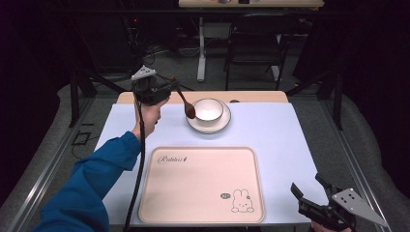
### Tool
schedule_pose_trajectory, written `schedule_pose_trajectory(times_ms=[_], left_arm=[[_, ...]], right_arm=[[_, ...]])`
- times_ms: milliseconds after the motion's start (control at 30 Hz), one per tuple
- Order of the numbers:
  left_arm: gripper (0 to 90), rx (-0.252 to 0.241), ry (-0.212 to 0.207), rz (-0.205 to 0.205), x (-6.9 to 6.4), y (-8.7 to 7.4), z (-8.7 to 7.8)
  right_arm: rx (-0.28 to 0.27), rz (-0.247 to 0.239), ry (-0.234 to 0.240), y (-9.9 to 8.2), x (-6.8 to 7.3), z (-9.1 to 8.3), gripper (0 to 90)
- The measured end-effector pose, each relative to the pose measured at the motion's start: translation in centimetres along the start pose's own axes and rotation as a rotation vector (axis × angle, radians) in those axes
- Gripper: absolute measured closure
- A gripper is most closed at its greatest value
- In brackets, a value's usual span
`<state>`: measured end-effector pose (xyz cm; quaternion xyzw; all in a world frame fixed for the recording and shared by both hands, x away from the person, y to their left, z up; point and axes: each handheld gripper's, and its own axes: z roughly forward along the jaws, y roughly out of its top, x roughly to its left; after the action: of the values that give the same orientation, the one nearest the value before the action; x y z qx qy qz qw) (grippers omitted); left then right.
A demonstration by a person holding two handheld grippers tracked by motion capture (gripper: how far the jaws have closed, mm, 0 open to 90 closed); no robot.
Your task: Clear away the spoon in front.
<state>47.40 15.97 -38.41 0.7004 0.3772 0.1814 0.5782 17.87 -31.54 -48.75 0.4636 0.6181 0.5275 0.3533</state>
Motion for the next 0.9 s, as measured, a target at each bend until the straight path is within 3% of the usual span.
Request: schedule_pose_trajectory(times_ms=[300,433,633,900], left_arm=[[84.4,0.025,-0.016,0.014,0.3,-0.2,-2.2],[84.4,0.037,-0.024,0.002,0.7,-0.3,-3.6],[84.4,0.063,-0.034,-0.025,1.4,-1.2,-4.4],[84.4,0.103,-0.065,-0.031,1.4,-1.8,-5.5]], right_arm=[[0.001,-0.008,-0.001,0.0,0.0,0.0,13.7],[0.001,-0.006,-0.001,0.0,0.0,0.0,13.7],[-0.001,-0.011,0.001,0.0,0.1,0.1,13.7],[0.003,-0.003,0.002,0.0,0.1,0.1,13.7]])
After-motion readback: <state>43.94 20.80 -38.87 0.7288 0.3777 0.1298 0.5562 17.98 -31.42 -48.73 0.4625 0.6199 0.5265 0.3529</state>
